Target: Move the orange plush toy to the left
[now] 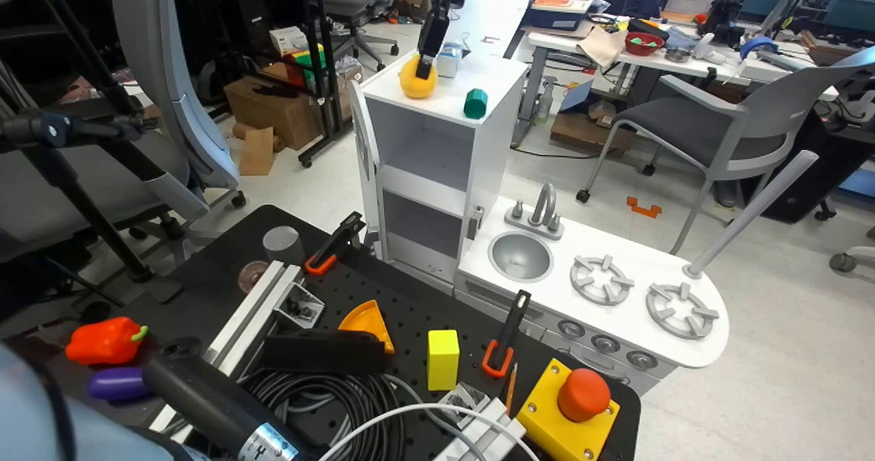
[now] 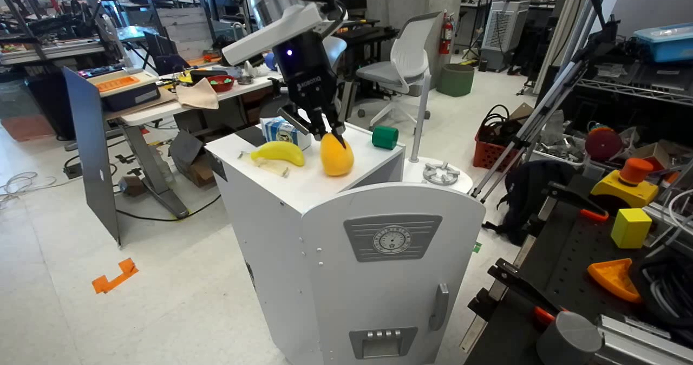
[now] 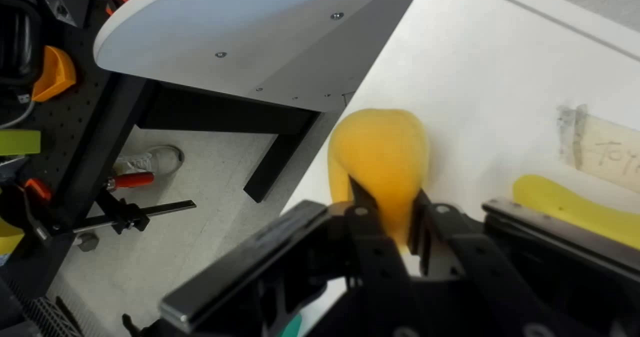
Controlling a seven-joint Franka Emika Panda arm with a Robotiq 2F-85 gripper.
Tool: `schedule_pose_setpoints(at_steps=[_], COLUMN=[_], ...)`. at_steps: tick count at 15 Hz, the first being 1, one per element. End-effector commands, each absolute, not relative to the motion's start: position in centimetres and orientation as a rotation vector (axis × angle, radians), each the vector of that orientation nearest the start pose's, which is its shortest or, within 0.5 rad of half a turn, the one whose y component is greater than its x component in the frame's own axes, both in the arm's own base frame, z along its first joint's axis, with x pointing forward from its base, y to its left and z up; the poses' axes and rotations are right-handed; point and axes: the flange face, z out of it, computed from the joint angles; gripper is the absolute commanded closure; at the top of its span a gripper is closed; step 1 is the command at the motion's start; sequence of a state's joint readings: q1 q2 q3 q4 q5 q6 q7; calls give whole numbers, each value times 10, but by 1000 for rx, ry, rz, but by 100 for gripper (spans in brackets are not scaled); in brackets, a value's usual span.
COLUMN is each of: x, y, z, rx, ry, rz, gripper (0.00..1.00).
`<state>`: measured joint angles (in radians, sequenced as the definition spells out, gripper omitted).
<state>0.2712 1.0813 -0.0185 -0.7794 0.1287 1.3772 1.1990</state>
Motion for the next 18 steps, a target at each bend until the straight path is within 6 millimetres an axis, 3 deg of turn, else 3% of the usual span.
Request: schedule_pose_setpoints(at_steps=[1,2,3,4,9,12,18], x=[705,705,705,706,711,720,746], y=[206,205,204,203,214,226,244], z=[245,245,245,246,257,278,345], rx=[-2969,-2965,-2961,-2959,-2967,-2968,-2905], ry=[1492,1495,1506,1506,1485,1437,1285], rz=[730,734,735,728,639,479,-17], gripper=[96,96,58,57,22,0,0])
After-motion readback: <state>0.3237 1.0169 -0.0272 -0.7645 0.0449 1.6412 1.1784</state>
